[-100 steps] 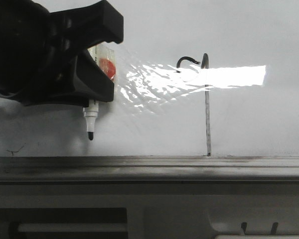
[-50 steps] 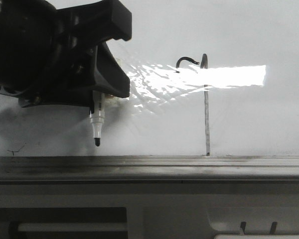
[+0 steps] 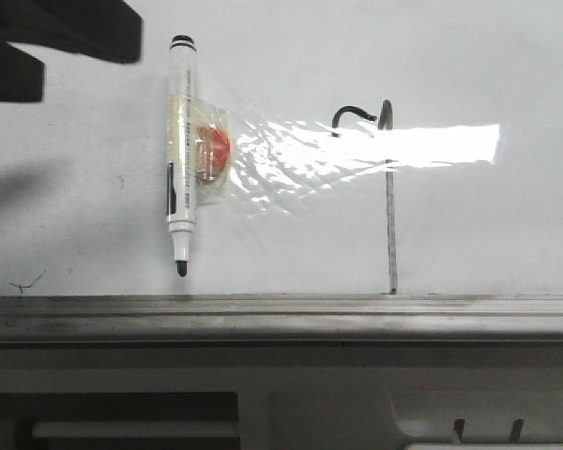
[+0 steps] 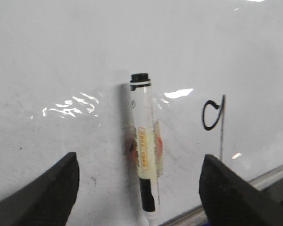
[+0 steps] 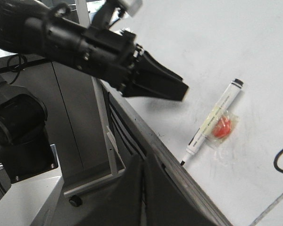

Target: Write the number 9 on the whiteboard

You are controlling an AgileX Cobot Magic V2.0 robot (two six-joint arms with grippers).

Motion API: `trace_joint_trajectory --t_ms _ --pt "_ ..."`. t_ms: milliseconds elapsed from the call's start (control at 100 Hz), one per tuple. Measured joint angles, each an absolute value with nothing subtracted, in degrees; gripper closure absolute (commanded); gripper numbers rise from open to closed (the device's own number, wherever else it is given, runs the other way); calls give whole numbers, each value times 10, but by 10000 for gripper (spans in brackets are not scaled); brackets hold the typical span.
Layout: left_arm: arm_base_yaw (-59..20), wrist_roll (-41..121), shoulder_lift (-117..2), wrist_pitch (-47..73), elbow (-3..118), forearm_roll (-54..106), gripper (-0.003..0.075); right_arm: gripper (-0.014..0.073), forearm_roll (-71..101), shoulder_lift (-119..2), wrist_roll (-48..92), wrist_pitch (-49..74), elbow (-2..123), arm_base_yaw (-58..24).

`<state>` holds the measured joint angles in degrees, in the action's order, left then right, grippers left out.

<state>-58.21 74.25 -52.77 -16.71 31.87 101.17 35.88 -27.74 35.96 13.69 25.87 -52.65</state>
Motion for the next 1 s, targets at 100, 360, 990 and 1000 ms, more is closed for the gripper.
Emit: trace_joint_trajectory --t_ms 100,360,990,1000 --pt "-591 761 -448 -168 286 1012 350 658 353 -239 360 133 220 -526" --pt "-592 767 -296 -181 219 1014 738 659 350 -203 360 138 184 -526" --pt "-592 769 -268 -182 199 1013 738 659 349 -203 360 139 181 -526" --pt "-592 769 -268 -184 199 1013 738 659 349 -203 360 139 181 -526"
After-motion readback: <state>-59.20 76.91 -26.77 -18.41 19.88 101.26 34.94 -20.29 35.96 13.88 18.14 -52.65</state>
